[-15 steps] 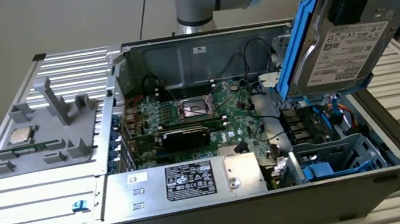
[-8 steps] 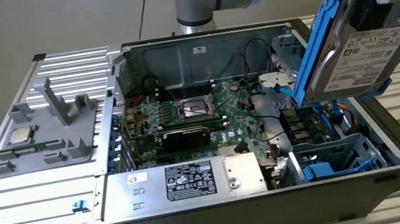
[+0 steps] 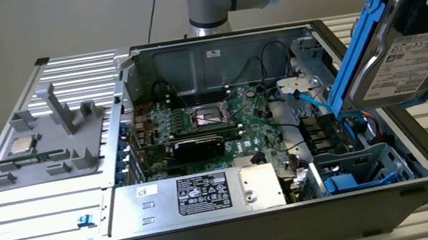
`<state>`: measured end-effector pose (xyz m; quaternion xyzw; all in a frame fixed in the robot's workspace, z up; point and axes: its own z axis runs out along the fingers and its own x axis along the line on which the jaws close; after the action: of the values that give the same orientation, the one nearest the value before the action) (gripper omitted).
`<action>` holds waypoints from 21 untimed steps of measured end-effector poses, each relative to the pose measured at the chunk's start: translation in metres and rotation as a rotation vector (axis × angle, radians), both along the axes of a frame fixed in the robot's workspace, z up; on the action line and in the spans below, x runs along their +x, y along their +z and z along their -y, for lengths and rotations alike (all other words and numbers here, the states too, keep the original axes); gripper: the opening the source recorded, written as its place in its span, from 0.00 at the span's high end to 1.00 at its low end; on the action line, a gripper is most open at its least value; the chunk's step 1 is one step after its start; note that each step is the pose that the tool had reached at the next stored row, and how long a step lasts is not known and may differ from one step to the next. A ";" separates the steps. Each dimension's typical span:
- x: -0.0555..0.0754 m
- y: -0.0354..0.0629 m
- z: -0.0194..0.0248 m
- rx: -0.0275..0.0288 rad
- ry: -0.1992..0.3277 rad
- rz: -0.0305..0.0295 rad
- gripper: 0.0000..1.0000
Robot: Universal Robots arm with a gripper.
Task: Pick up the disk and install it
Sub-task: 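Pick up the disk, then insert the disk into the insertion slot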
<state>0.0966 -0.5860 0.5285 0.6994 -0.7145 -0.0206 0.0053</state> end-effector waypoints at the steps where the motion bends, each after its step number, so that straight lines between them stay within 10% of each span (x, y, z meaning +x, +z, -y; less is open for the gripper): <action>1: 0.000 -0.0001 0.0001 0.0001 0.000 0.0001 0.63; 21: 0.000 -0.0003 0.0002 0.0002 0.000 0.0001 0.63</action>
<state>0.0969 -0.5862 0.5282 0.6994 -0.7145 -0.0207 0.0052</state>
